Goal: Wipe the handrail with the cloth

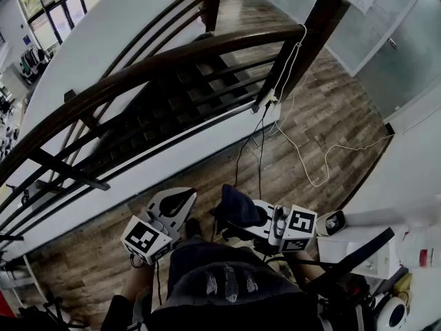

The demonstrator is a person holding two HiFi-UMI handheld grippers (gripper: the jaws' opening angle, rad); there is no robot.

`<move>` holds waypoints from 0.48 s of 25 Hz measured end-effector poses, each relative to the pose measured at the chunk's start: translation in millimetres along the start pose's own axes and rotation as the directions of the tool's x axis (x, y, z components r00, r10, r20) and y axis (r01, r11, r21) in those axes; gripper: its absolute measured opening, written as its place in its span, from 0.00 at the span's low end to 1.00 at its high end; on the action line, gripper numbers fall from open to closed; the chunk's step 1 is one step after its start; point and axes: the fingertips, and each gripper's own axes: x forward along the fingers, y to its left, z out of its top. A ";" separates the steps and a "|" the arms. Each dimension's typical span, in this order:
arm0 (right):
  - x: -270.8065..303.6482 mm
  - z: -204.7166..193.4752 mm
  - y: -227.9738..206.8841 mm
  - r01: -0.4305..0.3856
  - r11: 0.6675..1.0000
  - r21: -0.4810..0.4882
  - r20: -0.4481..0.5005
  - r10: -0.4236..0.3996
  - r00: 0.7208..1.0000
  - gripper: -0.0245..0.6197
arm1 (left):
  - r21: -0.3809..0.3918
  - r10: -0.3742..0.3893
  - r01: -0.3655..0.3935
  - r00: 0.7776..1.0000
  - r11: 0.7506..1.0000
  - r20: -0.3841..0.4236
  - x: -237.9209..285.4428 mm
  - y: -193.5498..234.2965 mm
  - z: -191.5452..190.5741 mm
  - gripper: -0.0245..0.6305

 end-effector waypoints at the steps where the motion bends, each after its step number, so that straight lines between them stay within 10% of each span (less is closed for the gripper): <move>1: 6.9 6.1 -8.1 0.004 1.000 -0.021 -0.014 -0.004 1.000 0.14 | 0.020 -0.011 0.010 1.000 1.000 0.004 3.4 12.3 3.7 0.05; 8: 11.1 70.4 -124.1 0.177 0.971 -0.160 -0.054 -0.187 0.981 0.14 | 0.092 -0.045 0.044 0.999 0.995 0.013 49.3 68.5 35.6 0.05; 12: -56.4 153.6 -278.8 0.487 0.801 -0.348 0.004 -0.519 0.855 0.14 | 0.072 -0.005 0.006 1.000 0.997 -0.002 81.0 90.4 22.8 0.05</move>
